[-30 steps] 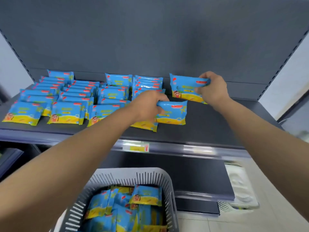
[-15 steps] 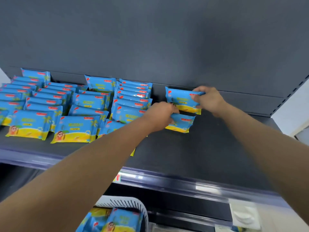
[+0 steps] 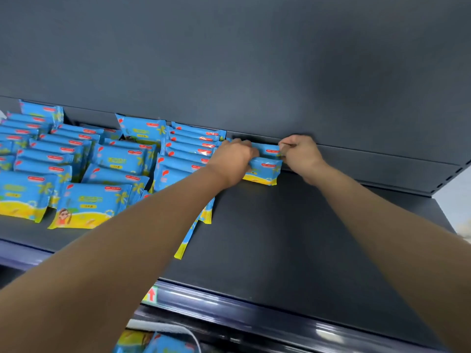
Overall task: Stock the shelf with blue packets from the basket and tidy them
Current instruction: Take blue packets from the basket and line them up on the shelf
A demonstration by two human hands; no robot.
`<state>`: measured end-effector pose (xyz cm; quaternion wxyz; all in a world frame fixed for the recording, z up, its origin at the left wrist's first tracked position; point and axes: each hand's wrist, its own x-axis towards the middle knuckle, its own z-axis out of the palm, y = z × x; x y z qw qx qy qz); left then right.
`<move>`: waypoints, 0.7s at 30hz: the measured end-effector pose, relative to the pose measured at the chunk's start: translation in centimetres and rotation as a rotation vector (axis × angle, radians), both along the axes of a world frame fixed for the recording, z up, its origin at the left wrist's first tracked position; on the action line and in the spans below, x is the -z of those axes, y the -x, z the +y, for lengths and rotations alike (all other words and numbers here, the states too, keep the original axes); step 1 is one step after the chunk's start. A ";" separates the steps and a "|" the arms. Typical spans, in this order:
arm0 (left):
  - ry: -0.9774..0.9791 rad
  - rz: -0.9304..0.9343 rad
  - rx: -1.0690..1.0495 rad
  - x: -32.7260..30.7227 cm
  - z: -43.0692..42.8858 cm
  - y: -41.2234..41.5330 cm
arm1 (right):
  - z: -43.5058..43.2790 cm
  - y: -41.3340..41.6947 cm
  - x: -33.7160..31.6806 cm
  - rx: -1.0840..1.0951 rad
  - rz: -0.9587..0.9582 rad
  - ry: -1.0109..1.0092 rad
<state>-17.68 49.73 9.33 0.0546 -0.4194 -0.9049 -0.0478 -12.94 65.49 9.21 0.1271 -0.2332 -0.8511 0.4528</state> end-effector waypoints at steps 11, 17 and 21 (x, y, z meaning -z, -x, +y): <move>-0.025 0.236 -0.216 0.7 1.8 1.2 | 0.5 -1.5 -0.6 0.064 0.091 -0.187; -0.089 0.232 -0.184 -1.1 -0.3 -0.6 | -1.9 -2.9 -2.2 -0.011 0.123 -0.342; -0.212 0.285 -0.161 -3.8 -3.4 -3.1 | -4.8 -4.0 -4.1 -0.087 0.171 -0.520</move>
